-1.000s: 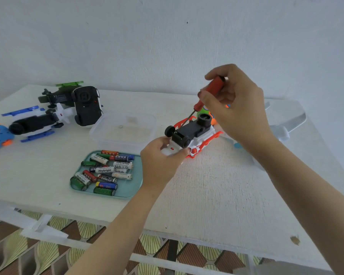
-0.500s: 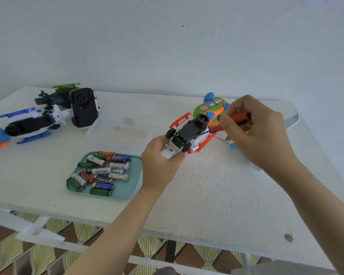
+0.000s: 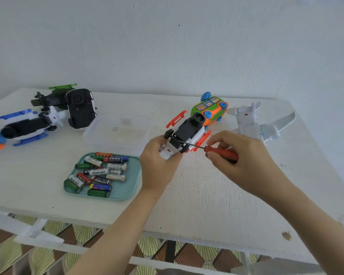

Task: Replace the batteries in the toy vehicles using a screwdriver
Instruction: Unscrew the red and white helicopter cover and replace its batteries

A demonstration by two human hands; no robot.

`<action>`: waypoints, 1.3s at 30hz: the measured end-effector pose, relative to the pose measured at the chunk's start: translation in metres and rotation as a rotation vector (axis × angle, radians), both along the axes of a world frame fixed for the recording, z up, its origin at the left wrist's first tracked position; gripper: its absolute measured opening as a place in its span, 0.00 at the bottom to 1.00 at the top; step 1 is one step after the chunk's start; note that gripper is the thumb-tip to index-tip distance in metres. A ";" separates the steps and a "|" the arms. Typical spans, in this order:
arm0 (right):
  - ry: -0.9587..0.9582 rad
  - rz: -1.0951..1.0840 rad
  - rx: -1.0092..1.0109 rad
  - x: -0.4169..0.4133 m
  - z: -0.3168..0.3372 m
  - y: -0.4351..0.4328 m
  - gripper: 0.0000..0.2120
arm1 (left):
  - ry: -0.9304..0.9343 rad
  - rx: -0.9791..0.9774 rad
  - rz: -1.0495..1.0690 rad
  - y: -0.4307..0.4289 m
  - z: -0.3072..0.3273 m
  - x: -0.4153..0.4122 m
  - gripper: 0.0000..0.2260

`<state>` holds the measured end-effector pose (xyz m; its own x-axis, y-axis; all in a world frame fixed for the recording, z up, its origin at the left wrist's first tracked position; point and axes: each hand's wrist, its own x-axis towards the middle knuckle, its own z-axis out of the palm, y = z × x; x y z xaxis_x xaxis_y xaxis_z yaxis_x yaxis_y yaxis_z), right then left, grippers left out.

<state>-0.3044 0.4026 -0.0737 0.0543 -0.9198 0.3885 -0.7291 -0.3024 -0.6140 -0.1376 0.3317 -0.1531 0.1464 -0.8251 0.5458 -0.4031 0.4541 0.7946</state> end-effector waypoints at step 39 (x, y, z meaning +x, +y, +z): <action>-0.185 -0.195 -0.103 -0.014 -0.011 0.009 0.03 | -0.449 0.024 -0.159 -0.014 0.032 0.017 0.06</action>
